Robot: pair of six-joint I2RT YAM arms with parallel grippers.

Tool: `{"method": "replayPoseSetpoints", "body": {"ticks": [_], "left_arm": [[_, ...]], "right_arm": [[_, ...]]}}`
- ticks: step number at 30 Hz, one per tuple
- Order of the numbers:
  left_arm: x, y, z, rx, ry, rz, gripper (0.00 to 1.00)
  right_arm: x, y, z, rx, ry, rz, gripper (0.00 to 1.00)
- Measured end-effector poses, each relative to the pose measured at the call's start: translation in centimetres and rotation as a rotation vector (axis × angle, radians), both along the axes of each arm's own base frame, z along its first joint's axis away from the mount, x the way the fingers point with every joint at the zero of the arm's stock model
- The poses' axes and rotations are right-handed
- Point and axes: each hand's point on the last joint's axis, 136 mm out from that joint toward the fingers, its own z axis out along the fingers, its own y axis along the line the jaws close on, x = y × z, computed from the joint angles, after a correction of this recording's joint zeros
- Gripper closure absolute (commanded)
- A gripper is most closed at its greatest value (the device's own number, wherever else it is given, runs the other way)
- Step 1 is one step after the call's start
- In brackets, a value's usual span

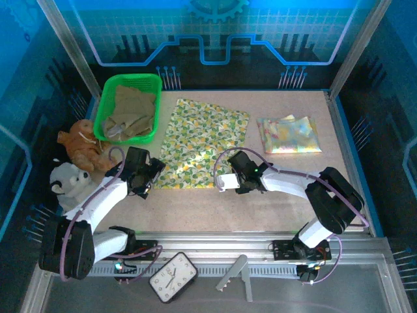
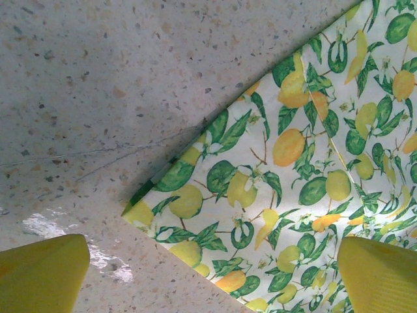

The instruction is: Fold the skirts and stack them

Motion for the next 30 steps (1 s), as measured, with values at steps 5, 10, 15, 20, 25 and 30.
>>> {"method": "replayPoseSetpoints", "body": {"ticks": [5, 10, 15, 20, 25, 30], "left_arm": [[-0.1, -0.3, -0.3, -0.014, 0.014, -0.009, 0.01], [-0.1, -0.4, -0.4, -0.017, 0.017, -0.010, 0.01], [-0.1, -0.5, -0.4, -0.022, 0.019, -0.013, 0.02], [0.3, -0.9, -0.7, -0.042, 0.018, -0.023, 0.07], [0.6, -1.3, -1.3, -0.052, 0.032, -0.031, 0.10], [0.8, -1.5, -1.7, -0.054, 0.038, -0.038, 0.17]], "right_arm": [[0.2, 0.3, -0.1, 0.007, -0.013, 0.015, 0.50], [-0.4, 0.0, -0.6, 0.002, 0.003, 0.018, 0.49], [-0.9, -0.4, -0.7, -0.005, 0.018, 0.017, 0.51], [-0.8, -0.4, -0.8, -0.005, 0.018, 0.011, 0.60], [-1.2, -0.4, -1.2, -0.023, 0.030, 0.013, 0.78], [-1.4, -0.4, -1.1, -0.013, 0.037, 0.007, 0.95]]}}
